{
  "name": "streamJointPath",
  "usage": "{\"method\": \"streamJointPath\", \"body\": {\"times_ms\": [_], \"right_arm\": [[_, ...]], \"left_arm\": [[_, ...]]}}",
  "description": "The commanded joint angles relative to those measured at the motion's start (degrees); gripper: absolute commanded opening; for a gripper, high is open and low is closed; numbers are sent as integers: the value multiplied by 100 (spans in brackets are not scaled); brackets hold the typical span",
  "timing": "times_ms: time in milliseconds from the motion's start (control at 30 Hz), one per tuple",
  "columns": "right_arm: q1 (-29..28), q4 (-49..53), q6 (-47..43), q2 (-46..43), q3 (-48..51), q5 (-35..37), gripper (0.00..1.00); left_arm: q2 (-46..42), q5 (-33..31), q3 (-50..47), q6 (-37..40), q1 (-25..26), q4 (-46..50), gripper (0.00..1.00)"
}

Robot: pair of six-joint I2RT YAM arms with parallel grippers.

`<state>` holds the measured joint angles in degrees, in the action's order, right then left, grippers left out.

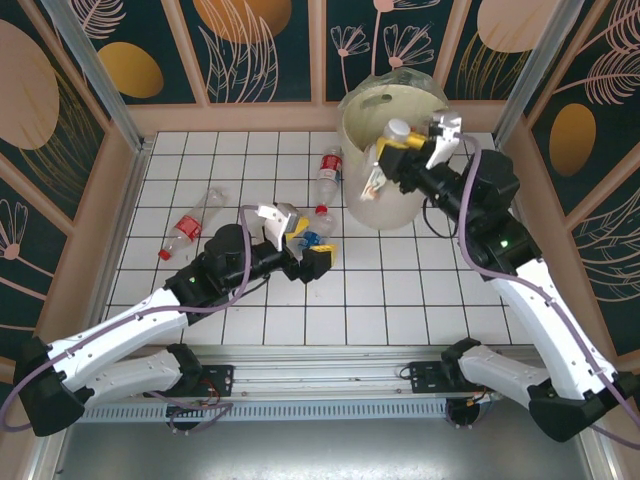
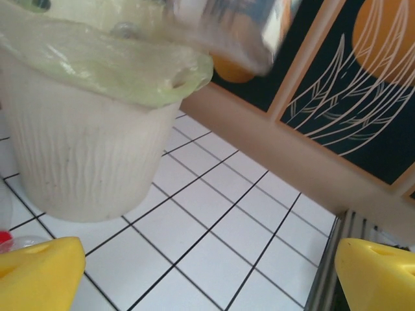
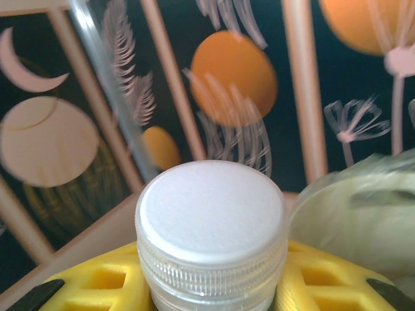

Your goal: Put the plastic bottles in the bin

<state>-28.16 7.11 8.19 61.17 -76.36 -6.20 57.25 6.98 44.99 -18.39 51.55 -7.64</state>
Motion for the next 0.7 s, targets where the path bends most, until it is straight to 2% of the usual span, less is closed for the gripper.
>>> {"method": "streamJointPath", "body": {"times_ms": [0, 300, 467, 667], "right_arm": [[277, -342, -482, 494, -367, 804, 38], [1155, -527, -352, 2200, -1401, 730, 38], [1398, -74, -200, 3154, -2123, -32, 39], [1451, 1192, -244, 4275, -3349, -1212, 43]], "left_arm": [[-37, -161, 161, 170, 31, 165, 99], [-48, -450, 135, 161, 31, 380, 99], [18, -750, 151, 160, 31, 653, 99], [151, -825, 142, 151, 30, 703, 98]]}}
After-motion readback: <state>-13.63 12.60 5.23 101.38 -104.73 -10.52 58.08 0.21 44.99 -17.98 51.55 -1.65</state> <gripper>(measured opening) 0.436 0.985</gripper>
